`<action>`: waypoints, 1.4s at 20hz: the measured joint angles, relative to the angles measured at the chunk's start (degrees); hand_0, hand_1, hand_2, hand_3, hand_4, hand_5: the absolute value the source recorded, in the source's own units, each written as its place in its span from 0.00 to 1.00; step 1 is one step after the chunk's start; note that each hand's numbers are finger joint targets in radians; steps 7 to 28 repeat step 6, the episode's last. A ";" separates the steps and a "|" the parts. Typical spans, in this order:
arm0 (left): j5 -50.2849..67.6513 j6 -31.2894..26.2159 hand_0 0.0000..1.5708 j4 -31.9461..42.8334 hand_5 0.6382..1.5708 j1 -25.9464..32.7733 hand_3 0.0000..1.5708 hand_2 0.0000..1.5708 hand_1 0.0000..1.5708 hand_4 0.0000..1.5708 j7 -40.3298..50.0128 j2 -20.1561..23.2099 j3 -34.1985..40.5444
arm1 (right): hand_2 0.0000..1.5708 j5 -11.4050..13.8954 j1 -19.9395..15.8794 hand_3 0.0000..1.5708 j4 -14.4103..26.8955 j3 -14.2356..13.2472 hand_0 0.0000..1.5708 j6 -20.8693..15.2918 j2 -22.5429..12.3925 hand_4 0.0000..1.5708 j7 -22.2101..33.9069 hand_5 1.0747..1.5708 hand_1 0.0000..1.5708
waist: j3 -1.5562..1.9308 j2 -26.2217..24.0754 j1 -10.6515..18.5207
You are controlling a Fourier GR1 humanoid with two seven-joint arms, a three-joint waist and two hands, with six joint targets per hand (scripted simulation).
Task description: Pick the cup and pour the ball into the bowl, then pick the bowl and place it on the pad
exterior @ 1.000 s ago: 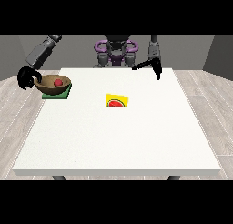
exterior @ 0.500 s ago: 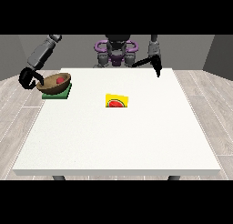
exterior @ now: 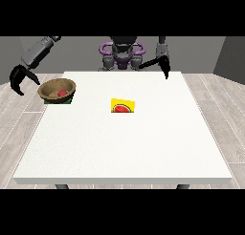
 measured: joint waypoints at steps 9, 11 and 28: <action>0.15 -0.14 0.00 -0.17 1.00 2.13 0.00 0.00 0.00 0.00 0.44 -0.66 -0.46 | 0.12 -0.88 -1.81 0.18 -0.14 -0.71 0.00 4.11 -3.95 0.00 3.55 0.86 0.00 | -0.01 -2.29 -0.91; 0.15 -0.14 0.00 -0.17 1.00 2.13 0.00 0.00 0.00 0.00 0.44 -0.66 -0.46 | 0.12 -0.88 -1.81 0.18 -0.14 -0.71 0.00 4.11 -3.95 0.00 3.55 0.86 0.00 | -0.01 -2.29 -0.91; 0.15 -0.14 0.00 -0.17 1.00 2.13 0.00 0.00 0.00 0.00 0.44 -0.66 -0.46 | 0.12 -0.88 -1.81 0.18 -0.14 -0.71 0.00 4.11 -3.95 0.00 3.55 0.86 0.00 | -0.01 -2.29 -0.91</action>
